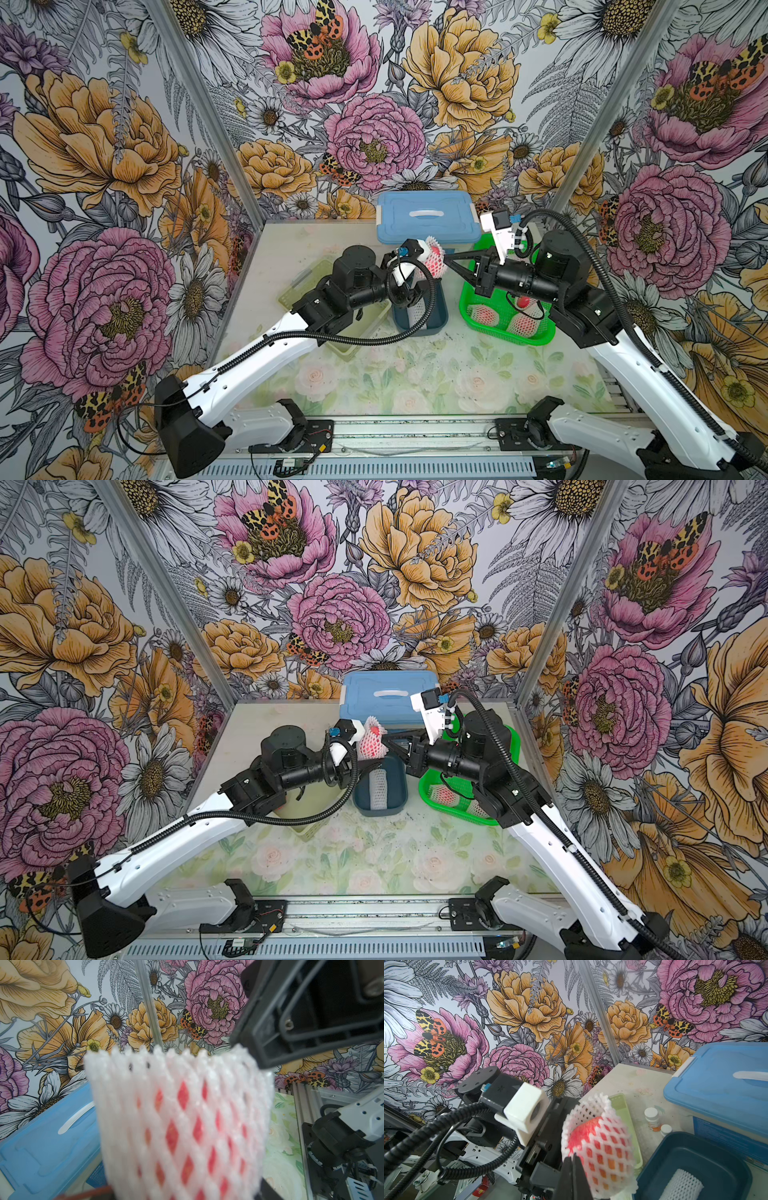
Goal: Remove foam nets from apples
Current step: Remove the foam net from the apple.
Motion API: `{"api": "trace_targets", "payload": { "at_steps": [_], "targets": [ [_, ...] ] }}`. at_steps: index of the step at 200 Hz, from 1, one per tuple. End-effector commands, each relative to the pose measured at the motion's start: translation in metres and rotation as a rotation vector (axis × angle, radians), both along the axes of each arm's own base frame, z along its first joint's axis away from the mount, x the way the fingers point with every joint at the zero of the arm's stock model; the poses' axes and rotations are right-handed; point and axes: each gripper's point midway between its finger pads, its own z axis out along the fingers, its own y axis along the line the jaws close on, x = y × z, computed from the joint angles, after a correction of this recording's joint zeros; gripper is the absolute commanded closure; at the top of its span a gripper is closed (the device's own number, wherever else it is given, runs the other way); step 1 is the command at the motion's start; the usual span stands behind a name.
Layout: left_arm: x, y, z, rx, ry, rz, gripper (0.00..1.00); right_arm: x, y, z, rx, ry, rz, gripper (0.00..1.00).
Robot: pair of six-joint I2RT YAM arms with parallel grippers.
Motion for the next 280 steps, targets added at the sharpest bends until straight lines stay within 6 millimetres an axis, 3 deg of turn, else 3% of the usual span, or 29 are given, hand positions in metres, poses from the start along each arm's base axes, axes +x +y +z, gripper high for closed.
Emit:
{"api": "trace_targets", "payload": {
  "at_steps": [1,17,31,48,57,75,102,136,212,263,280],
  "targets": [
    [0.001,0.0,0.01,-0.026,-0.013,-0.012,0.46,-0.011,-0.001,0.012,0.022,-0.034,0.025,1.0],
    [0.001,0.001,0.01,-0.026,-0.014,-0.01,0.59,-0.012,0.0,0.011,0.022,-0.03,0.034,1.0],
    [0.001,0.002,0.011,-0.03,-0.018,-0.009,0.7,-0.012,0.0,0.01,0.021,-0.028,0.035,0.92],
    [0.001,0.003,0.012,-0.034,-0.018,-0.006,0.84,-0.014,0.001,0.01,0.021,-0.031,0.042,0.69],
    [0.001,0.003,0.012,-0.036,-0.016,-0.005,1.0,-0.014,0.0,0.011,0.02,-0.039,0.039,0.56],
    [0.001,0.003,0.01,-0.029,-0.014,-0.007,1.0,-0.014,-0.005,0.014,0.014,-0.071,0.006,0.36],
    [-0.001,0.003,0.004,-0.008,0.001,-0.015,1.0,-0.013,-0.012,0.02,0.006,-0.114,-0.034,0.28],
    [-0.005,0.004,0.004,0.0,0.001,-0.021,1.0,-0.005,-0.011,0.015,-0.031,-0.116,-0.06,0.25],
    [-0.016,-0.002,-0.001,0.025,0.013,-0.077,1.0,0.0,0.0,0.011,-0.113,-0.171,-0.096,0.32],
    [-0.018,-0.003,-0.022,0.132,-0.01,-0.079,1.0,0.0,-0.018,0.02,-0.153,-0.218,-0.176,0.35],
    [-0.019,-0.002,-0.024,0.147,-0.028,-0.077,1.0,0.001,-0.02,0.015,-0.219,-0.206,-0.175,0.38]
  ]
}}
